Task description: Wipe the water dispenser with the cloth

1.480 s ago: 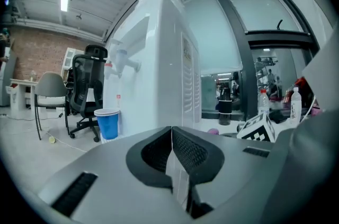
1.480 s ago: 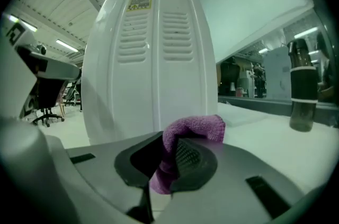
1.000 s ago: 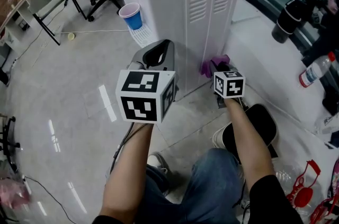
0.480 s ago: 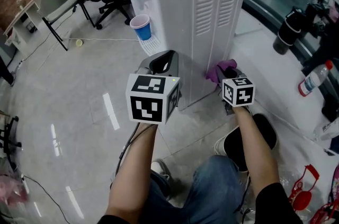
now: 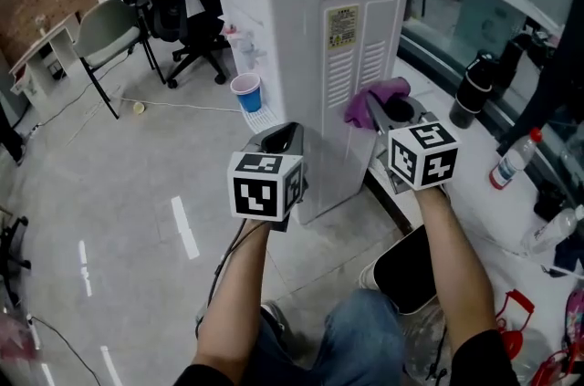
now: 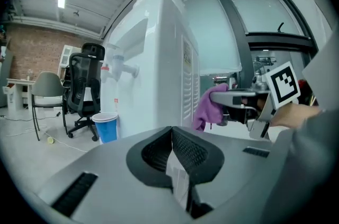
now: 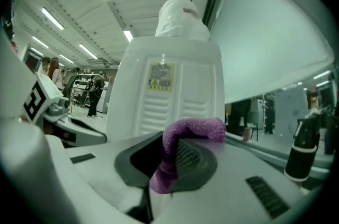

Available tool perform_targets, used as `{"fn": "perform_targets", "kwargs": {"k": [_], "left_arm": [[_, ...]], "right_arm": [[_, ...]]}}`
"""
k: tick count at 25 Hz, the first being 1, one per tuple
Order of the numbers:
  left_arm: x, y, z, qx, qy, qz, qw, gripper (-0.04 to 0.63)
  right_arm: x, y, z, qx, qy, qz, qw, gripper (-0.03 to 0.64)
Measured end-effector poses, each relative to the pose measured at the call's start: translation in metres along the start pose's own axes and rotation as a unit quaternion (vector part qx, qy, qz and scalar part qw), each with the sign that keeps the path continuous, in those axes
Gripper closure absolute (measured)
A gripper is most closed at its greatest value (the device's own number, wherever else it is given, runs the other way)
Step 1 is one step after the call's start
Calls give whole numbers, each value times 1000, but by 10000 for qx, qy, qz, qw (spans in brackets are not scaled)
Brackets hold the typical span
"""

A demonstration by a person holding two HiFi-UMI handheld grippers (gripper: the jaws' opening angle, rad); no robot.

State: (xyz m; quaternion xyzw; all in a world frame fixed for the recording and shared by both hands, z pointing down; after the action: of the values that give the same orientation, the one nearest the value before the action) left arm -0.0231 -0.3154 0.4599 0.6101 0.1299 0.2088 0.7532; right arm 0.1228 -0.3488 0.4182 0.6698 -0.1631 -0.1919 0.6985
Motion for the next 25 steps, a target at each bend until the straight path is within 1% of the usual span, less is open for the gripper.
{"fn": "perform_targets", "kwargs": {"k": [2, 5, 10, 12, 15, 17, 21, 25], "left_arm": [[-1, -7, 0, 28, 37, 11, 10000, 568], [-3, -15, -5, 64, -20, 157, 9999, 568], [-7, -18, -10, 42, -8, 89, 10000, 568], [-5, -22, -12, 75, -23, 207, 9998, 568], [-3, -20, -13, -39, -43, 402, 9992, 568], [-2, -17, -13, -97, -50, 457, 9989, 568], [-5, -16, -16, -89, -116, 445, 9989, 568], [-12, -18, -19, -40, -213, 393, 9990, 568]], "right_arm": [[-3, -30, -3, 177, -47, -198, 9996, 577], [-8, -71, -6, 417, -132, -388, 9983, 577], [-22, -140, -12, 830, -295, -682, 9938, 577], [-27, -166, -14, 985, -343, -809, 9912, 577], [-32, -200, -16, 1192, -395, -871, 9883, 577], [-35, -221, -17, 1308, -402, -908, 9864, 577], [-43, -247, -10, 1442, -468, -925, 9841, 577], [-52, -246, 2, 1355, -493, -1082, 9836, 577]]}}
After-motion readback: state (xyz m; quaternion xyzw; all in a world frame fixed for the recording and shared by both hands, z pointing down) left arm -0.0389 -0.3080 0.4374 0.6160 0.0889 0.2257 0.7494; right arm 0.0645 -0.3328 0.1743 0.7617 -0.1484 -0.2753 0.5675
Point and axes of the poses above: the fingertips, and each gripper's own axes: z forward along the fingers, x to its right, y out of its underside, the point moved 1 cm from there along -z, backward along the fingers, and after that the axes turned 5 degrees about z, right-handed, at the moved point
